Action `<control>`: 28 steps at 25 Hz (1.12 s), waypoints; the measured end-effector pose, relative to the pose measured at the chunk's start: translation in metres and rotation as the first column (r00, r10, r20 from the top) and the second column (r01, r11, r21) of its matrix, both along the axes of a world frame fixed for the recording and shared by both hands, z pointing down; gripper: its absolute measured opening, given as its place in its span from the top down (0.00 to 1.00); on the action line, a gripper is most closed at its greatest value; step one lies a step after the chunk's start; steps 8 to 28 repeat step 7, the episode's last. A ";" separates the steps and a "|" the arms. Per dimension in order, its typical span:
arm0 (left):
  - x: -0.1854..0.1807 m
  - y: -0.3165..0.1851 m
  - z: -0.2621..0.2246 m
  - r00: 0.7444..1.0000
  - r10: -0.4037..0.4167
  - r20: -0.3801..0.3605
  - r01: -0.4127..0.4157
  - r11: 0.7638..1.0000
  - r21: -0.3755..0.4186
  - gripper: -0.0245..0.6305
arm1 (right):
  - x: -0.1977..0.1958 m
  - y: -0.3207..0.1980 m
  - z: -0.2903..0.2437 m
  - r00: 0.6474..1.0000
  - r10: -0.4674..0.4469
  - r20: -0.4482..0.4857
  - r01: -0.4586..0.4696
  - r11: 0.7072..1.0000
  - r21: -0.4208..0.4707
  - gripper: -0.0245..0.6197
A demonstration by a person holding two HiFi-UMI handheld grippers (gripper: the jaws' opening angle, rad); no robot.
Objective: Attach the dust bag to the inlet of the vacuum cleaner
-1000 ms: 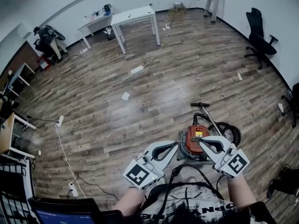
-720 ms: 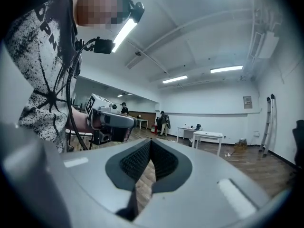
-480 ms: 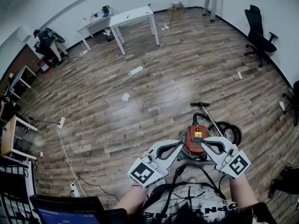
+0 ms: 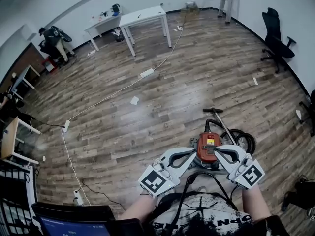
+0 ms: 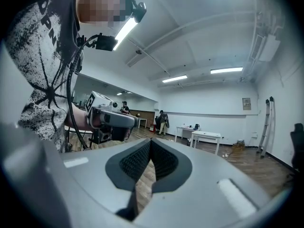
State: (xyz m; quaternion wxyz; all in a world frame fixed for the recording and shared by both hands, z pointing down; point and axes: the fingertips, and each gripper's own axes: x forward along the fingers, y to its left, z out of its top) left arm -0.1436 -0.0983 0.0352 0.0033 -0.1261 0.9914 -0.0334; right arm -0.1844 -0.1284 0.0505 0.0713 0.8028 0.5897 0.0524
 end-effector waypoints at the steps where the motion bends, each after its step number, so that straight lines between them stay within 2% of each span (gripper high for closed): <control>1: 0.000 -0.001 0.000 1.000 0.001 -0.001 -0.001 1.000 -0.006 0.96 | 0.000 0.000 0.000 1.000 0.000 0.001 0.000 1.000 0.001 0.95; 7: 0.006 -0.005 -0.009 0.998 -0.017 0.061 0.019 0.999 -0.034 0.96 | 0.010 -0.002 -0.002 1.000 -0.019 0.018 0.020 0.999 -0.039 0.95; 28: 0.006 -0.005 -0.009 0.998 -0.017 0.061 0.019 0.999 -0.034 0.96 | 0.010 -0.002 -0.002 1.000 -0.019 0.018 0.020 0.999 -0.039 0.95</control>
